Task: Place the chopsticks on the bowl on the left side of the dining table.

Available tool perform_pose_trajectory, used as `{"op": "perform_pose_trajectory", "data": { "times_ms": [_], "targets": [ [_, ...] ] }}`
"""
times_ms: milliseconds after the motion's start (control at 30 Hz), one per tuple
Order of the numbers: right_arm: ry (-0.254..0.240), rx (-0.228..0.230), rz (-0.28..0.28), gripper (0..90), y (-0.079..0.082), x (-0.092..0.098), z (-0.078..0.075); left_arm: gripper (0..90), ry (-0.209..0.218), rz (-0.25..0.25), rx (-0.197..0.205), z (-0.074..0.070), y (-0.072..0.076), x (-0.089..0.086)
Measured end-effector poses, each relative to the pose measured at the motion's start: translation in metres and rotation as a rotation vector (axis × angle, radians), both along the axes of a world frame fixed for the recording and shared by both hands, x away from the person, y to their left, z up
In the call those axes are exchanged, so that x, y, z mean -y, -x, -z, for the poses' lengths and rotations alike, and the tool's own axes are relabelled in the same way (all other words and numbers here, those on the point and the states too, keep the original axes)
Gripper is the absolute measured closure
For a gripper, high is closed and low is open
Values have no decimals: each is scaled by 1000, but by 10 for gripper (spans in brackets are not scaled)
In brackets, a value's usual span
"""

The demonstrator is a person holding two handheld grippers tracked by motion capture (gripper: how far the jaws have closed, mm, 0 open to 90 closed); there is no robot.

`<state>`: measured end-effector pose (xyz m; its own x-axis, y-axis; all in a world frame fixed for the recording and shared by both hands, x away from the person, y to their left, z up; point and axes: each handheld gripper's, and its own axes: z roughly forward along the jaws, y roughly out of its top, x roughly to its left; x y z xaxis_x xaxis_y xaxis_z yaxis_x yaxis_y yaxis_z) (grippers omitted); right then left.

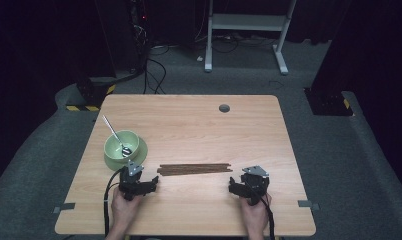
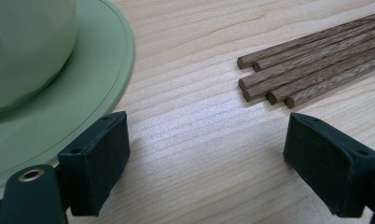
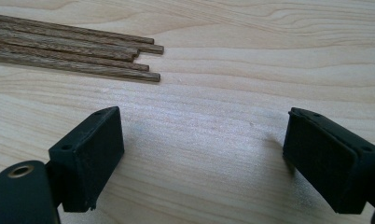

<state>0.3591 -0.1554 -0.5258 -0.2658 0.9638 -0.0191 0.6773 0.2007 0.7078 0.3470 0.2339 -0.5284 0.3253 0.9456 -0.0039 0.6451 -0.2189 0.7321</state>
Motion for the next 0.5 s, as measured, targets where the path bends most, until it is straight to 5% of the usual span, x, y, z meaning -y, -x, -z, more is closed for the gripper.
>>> {"op": "perform_pose_trajectory", "data": {
  "times_ms": [500],
  "targets": [
    [-2,-1,2,124,1,0,0,144,3,-27,-1,0,0,4]
  ]
}}
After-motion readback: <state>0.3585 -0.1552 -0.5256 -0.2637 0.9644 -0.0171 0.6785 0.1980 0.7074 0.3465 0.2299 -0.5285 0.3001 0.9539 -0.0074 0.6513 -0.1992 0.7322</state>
